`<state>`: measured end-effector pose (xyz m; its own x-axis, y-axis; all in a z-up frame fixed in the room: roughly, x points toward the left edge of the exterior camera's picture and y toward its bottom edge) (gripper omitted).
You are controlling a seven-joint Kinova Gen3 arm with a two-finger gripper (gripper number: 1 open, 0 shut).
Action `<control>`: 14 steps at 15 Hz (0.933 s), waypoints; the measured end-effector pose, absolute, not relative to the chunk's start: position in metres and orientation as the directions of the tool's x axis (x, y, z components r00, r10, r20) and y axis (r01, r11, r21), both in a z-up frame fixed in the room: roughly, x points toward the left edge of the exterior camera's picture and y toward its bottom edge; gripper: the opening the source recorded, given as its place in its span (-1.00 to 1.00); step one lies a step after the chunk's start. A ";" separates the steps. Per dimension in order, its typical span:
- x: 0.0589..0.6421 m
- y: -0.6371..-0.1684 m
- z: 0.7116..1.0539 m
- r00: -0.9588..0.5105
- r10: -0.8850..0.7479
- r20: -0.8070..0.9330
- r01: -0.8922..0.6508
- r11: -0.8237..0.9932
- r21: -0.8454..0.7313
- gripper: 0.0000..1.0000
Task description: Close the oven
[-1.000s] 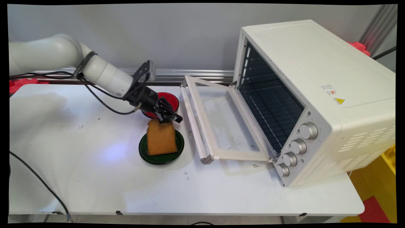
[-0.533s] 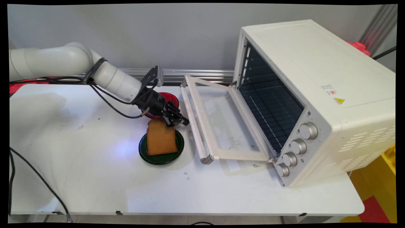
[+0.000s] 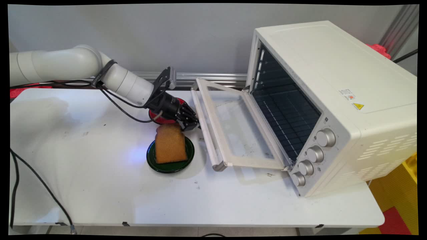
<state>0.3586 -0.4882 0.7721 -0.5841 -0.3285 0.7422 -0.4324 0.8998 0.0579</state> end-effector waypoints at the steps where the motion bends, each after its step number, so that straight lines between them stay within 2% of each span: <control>1: 0.358 -0.489 0.774 -0.581 -0.324 0.747 -0.431 0.901 0.056 -1.00; 7: 0.350 -0.502 0.790 -0.555 -0.288 0.780 -0.415 0.909 0.040 -1.00; 14: 0.331 -0.524 0.824 -0.521 -0.235 0.821 -0.390 0.921 0.016 -1.00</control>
<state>0.3312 -0.5238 0.8243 -0.5205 -0.2347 0.8210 -0.3898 0.9208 0.0161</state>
